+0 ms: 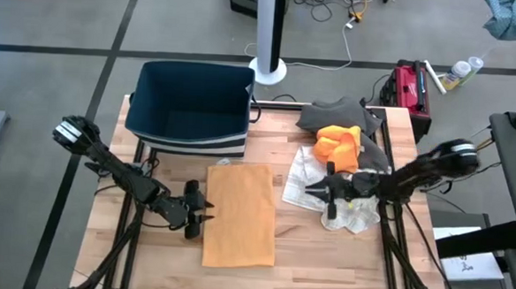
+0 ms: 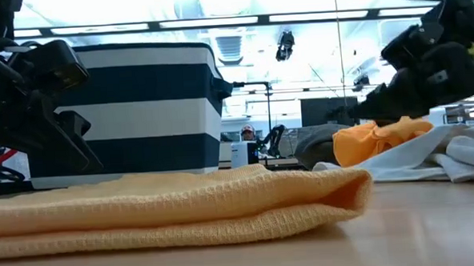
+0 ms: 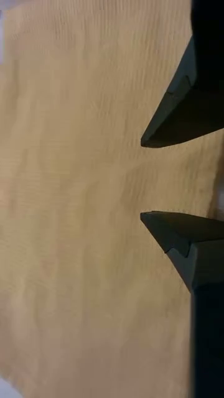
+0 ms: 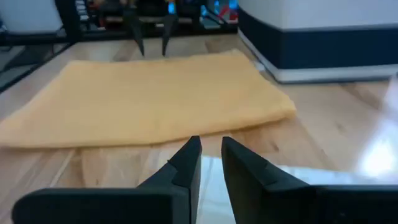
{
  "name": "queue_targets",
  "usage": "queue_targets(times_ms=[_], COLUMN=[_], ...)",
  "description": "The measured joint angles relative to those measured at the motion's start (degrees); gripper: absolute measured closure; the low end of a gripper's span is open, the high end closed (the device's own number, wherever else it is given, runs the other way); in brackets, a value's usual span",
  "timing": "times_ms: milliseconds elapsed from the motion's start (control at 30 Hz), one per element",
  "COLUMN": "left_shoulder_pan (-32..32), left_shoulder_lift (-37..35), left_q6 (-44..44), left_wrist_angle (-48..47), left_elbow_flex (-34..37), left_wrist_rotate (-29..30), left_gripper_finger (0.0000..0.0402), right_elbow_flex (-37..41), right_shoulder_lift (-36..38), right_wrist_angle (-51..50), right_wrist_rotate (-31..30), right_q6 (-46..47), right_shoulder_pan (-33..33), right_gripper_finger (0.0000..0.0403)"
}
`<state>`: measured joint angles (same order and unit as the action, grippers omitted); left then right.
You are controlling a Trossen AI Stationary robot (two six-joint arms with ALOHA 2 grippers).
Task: Fold towel
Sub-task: Fold the yellow kitchen towel
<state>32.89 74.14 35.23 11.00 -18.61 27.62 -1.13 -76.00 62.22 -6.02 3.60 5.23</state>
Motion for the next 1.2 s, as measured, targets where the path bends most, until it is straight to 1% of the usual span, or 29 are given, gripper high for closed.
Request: queue_targets(times_ms=[33, 100, 167, 300, 367, 433, 500, 633, 733, 800, 900, 967, 1000, 1100, 1200], left_shoulder_pan=[-0.01, -0.01, -0.01, -0.01, -0.01, -0.01, -0.01, -0.01, -0.01, -0.01, -0.01, -0.01, -0.01, -0.01, -0.91], left_shoulder_lift=[0.01, 0.07, 0.05, 0.03, 0.05, 0.06, 0.07, 0.07, 0.07, 0.05, 0.07, 0.07, 0.07, 0.07, 0.05], left_q6=[-0.03, -0.13, -0.01, -0.14, -0.16, -0.15, -0.16, -0.37, -0.74, -1.49, -3.04, -3.47, -3.45, -1.71, 1.34], left_wrist_angle=[-0.13, -0.23, -0.21, -0.49, -0.46, -0.42, -0.46, -0.46, -0.51, -0.5, -0.15, -0.04, -0.04, 0.42, 0.63], left_elbow_flex=[0.0, 0.0, 0.0, 0.0, 0.0, 0.0, 0.02, 0.01, 0.02, 0.02, 0.02, 0.02, 0.02, 0.02, 0.02], left_wrist_rotate=[0.24, 0.3, 0.34, 0.38, 0.39, 0.36, 0.39, 0.39, 0.39, 0.44, 0.82, 2.01, 2.33, 2.48, 2.48], left_gripper_finger=[0.023, 0.023, 0.023, 0.023, 0.023, 0.023, 0.023, 0.023, 0.023, 0.023, 0.023, 0.023, 0.023, 0.023, 0.023], right_elbow_flex=[-0.64, 0.14, 0.44, 0.42, 0.42, 0.43, 0.44, 0.44, 0.47, 0.48, 0.49, 0.49, 0.49, 0.49, 0.49], right_shoulder_lift=[2.14, 6.29, 10.21, 17.32, 19.55, 22.45, 23.68, 24.6, 24.43, 24.62, 26.1, 28.74, 30.26, 35.38, 41.95], right_wrist_angle=[-5.08, -11.78, -10.67, -20.19, -21.91, -26.32, -25.82, -29.34, -34.56, -32.71, -28.94, -29.31, -30.47, -35.89, -43.49], right_wrist_rotate=[-0.38, -0.19, 1.9, 2.06, 1.99, 1.99, 2.49, 4.73, 4.61, 5.15, 8.29, 8.85, 8.19, 4.99, 3.22], right_q6=[-0.04, -0.12, -1.83, -3.01, -3.09, -2.98, -2.69, -1.95, 1.06, 2.03, 0.39, -1.58, -1.81, -1.95, -1.34], right_shoulder_pan=[-0.11, -0.1, -0.02, -0.02, -0.02, -0.02, 0.02, 0.1, 0.09, 0.13, 0.13, 0.12, 0.02, -0.02, -0.02], right_gripper_finger=[0.0338, 0.0334, 0.0331, 0.0327, 0.0325, 0.0323, 0.0322, 0.0324, 0.0331, 0.0336, 0.0344, 0.0349, 0.0351, 0.0356, 0.0359])
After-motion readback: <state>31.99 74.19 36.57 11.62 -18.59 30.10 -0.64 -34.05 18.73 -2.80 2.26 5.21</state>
